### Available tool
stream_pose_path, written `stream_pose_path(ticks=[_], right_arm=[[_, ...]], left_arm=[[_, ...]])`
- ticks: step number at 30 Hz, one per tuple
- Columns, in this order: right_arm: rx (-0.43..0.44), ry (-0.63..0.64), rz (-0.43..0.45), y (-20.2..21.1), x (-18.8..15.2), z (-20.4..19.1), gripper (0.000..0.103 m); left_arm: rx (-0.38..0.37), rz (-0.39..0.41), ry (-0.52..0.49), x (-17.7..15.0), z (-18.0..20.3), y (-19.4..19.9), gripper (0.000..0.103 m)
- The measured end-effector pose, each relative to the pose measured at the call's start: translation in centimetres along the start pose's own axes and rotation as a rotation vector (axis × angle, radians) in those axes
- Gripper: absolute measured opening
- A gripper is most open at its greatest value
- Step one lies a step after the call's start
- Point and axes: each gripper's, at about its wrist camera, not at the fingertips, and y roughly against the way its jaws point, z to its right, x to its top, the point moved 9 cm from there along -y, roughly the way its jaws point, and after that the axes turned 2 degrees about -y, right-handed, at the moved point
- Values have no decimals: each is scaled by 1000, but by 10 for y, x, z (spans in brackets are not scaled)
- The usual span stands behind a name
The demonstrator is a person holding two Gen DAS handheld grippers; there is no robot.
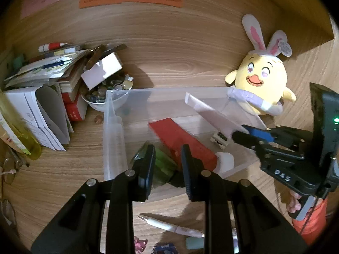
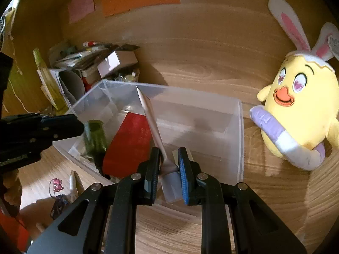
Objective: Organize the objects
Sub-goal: 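Carry the eraser and pink tube into the clear box while both tools release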
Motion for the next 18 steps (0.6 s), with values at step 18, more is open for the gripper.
stream_pose_path(ticks=[18], right_arm=[[-25, 19, 46, 31, 0, -12, 47]], left_arm=[[61, 101, -36, 0, 4, 44, 63]])
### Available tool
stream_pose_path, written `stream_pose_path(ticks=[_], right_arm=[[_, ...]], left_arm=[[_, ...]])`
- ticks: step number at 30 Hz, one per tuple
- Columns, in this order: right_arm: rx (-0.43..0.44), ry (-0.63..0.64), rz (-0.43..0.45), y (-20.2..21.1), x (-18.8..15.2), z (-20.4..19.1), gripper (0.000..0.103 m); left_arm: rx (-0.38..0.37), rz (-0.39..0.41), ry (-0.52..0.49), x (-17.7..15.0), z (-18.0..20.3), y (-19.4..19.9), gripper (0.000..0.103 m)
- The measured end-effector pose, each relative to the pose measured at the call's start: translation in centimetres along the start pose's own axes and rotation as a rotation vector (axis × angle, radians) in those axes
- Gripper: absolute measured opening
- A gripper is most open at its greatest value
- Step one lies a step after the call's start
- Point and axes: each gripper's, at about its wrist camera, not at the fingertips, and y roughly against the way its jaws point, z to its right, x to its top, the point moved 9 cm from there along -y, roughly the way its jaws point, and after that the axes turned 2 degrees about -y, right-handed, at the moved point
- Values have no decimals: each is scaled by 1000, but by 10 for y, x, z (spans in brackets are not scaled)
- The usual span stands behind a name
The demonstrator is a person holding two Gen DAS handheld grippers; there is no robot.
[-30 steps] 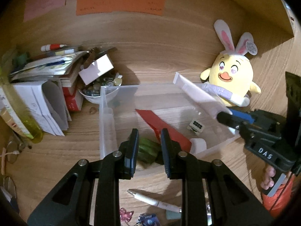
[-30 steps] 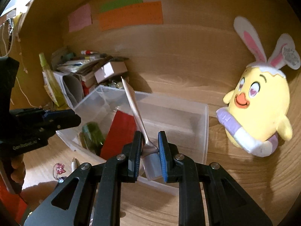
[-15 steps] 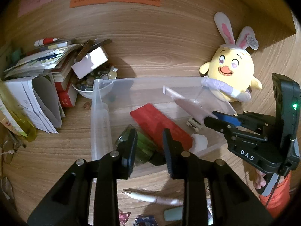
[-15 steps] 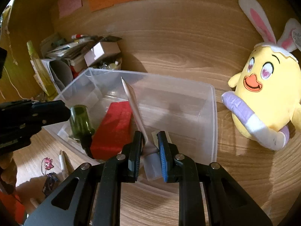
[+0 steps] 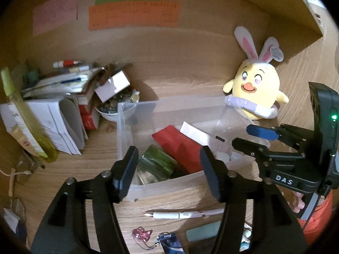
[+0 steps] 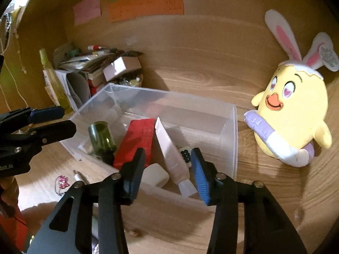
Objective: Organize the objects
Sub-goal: 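Carry the eraser and pink tube into the clear box while both tools release, then withdraw both open tools from the clear box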
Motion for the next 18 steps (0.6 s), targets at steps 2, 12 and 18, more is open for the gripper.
stream_pose_path(ticks=[2, 12, 18], right_arm=[[5, 0, 16, 9, 0, -3, 52], [21, 3, 65, 43, -12, -16, 54], [28, -4, 38, 44, -33, -19, 54]], left_arm=[[8, 16, 0, 1, -1, 8, 68], [64, 17, 37, -16, -26, 31, 82], [87, -41, 45, -44, -37, 26, 82]])
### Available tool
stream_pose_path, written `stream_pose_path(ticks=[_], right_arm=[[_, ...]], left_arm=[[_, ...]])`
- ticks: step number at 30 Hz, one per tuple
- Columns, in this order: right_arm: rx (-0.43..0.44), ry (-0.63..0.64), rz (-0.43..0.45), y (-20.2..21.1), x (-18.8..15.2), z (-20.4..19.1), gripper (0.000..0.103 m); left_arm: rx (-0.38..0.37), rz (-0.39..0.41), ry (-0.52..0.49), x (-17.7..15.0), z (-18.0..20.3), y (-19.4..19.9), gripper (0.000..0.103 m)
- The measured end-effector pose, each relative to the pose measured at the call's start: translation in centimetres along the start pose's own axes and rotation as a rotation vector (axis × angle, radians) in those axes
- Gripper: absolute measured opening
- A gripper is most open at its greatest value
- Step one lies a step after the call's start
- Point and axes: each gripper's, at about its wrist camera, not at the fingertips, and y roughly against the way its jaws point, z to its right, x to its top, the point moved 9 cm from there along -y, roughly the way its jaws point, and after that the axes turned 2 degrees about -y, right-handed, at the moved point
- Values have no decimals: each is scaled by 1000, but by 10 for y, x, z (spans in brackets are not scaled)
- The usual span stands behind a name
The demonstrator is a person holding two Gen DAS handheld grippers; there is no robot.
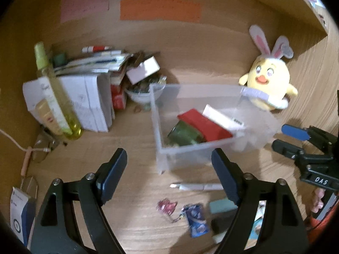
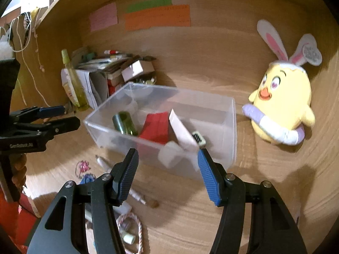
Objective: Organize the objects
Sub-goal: 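Withdraw both open tools from the clear box, then grasp the pink hair clip with the left tool while the right tool grasps the brown bead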
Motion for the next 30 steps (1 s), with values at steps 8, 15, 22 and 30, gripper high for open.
stream_pose_path(ticks=[8, 15, 22, 30], right_arm=[[-3, -45, -79, -14, -34, 7, 54], [-2, -67, -150, -23, -62, 13, 54], [4, -56, -189, -29, -79, 3, 54], [9, -18, -206, -36, -81, -8, 54]], left_arm=[[20, -95, 7, -39, -10, -15, 82], [-13, -176, 49, -74, -11, -26, 82], [-11, -211, 70, -91, -16, -34, 82], [-11, -231, 59, -95, -19, -39, 74]])
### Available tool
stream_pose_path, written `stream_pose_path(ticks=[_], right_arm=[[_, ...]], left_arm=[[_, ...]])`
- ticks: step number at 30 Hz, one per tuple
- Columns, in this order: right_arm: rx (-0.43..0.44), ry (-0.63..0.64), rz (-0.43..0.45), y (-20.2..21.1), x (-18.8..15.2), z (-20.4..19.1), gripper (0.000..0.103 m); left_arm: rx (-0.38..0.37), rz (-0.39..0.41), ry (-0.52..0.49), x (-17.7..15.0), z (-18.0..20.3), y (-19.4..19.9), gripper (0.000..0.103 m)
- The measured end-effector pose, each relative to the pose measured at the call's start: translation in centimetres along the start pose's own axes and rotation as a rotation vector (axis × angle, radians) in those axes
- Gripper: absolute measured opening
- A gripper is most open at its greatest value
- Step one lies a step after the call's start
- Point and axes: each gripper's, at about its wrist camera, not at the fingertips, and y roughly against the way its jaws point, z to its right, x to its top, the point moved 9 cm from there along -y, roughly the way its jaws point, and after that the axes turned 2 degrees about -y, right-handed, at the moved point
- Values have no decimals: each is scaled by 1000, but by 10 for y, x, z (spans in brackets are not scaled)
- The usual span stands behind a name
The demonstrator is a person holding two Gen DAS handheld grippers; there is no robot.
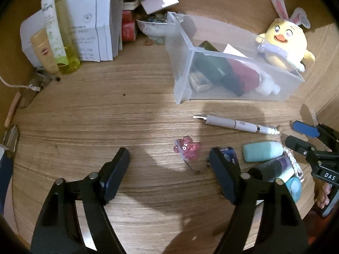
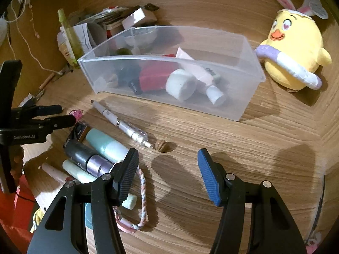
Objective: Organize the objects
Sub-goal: 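Grasp the pink hair clip with the left tool while the right tool grasps the brown bead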
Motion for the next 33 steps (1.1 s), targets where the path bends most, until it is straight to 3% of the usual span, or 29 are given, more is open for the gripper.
stream_pose_path(ticks=[9, 14, 18, 21, 29, 33], right_arm=[[-1, 14, -23, -10, 3, -5, 31], [-8, -1, -20, -13, 7, -1, 24], [-4, -18, -16, -15, 9, 0, 14], [-2, -18, -13, -15, 9, -1, 13], [-8, -28, 14, -9, 14, 0, 13], [-6, -49, 41, 1, 20, 4, 13]], left_arm=[[19, 14, -63, 1, 9, -1, 59], [30, 30, -68, 3, 7, 0, 48], [44, 48, -66, 5, 4, 0, 36], [34, 53, -51, 5, 1, 2, 24], [34, 55, -2, 11, -5, 3, 24], [41, 93, -1, 20, -5, 14, 24]])
